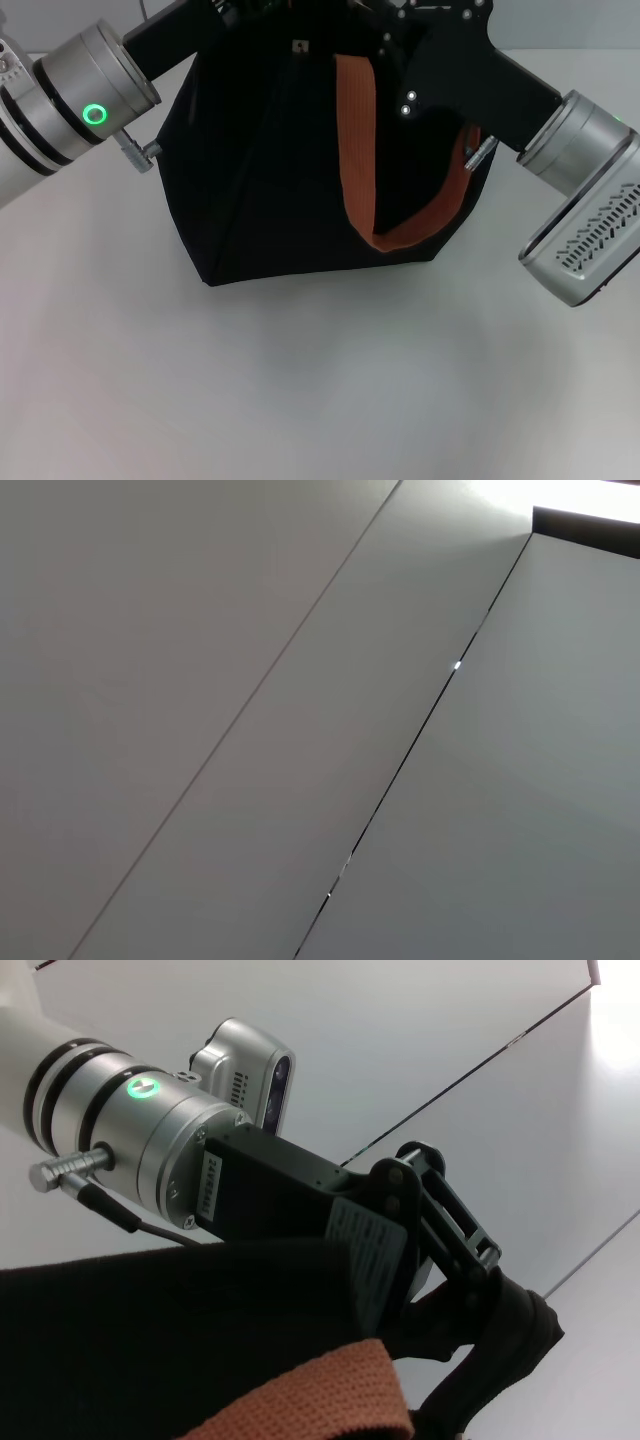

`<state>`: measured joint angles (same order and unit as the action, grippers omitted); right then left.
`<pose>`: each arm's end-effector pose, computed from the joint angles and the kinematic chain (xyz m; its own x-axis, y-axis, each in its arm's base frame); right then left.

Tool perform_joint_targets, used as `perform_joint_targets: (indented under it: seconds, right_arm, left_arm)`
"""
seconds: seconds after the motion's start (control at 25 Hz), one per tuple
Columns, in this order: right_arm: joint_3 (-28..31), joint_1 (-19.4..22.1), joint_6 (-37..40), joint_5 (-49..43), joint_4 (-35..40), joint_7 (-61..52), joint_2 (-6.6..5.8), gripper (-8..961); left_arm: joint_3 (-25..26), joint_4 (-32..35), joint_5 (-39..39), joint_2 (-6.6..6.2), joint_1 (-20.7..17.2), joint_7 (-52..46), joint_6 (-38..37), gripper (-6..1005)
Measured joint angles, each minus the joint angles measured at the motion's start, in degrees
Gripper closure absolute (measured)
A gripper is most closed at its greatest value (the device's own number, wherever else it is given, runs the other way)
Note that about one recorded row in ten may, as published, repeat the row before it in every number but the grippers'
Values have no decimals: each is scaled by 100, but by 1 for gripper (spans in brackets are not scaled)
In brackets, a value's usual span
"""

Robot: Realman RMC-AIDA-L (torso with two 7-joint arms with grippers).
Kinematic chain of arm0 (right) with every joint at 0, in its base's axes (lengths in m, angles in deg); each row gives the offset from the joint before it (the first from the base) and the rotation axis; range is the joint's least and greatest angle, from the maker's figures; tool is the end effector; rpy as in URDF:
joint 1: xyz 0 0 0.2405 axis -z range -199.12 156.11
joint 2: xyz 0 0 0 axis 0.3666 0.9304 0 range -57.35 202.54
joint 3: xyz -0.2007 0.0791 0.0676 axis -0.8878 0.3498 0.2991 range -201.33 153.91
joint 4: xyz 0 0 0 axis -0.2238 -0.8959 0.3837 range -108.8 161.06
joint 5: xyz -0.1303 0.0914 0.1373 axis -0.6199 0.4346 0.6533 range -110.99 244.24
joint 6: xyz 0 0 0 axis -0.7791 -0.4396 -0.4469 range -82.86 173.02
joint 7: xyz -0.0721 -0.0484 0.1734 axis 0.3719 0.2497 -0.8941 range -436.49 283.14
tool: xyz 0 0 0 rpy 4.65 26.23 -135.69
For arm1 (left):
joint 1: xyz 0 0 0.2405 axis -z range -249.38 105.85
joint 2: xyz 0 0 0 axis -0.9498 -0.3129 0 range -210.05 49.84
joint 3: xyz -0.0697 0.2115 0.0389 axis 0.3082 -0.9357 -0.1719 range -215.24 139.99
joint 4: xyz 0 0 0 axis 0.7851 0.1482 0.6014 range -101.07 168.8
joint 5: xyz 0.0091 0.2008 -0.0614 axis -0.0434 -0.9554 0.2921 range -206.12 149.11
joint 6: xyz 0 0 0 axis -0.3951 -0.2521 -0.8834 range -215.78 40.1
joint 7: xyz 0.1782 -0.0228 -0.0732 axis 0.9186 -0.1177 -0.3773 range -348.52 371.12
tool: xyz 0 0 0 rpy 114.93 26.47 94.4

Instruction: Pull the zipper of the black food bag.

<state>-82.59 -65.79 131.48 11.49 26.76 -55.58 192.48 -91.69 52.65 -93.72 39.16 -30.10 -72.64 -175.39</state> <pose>0.1250 0.3718 -0.0496 0.6327 0.7593 -0.1521 0.2056 -0.3541 -0.9123 -0.0967 0.3839 -0.0071 0.2385 0.3551 0.9039 0.5259 -0.8297 0.1872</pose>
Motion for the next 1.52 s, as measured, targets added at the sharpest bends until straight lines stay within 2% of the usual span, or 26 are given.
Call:
perform_joint_targets:
  seconds: [0.84, 1.52]
  right_arm:
    - [180, 239, -190, 56, 36, 0, 0, 953]
    - [971, 494, -684, 54, 82, 1, -1, 908]
  left_arm:
    - [-16, 34, 210, 0, -97, 0, -75, 943]
    - [-15, 39, 220, 0, -97, 0, -85, 941]
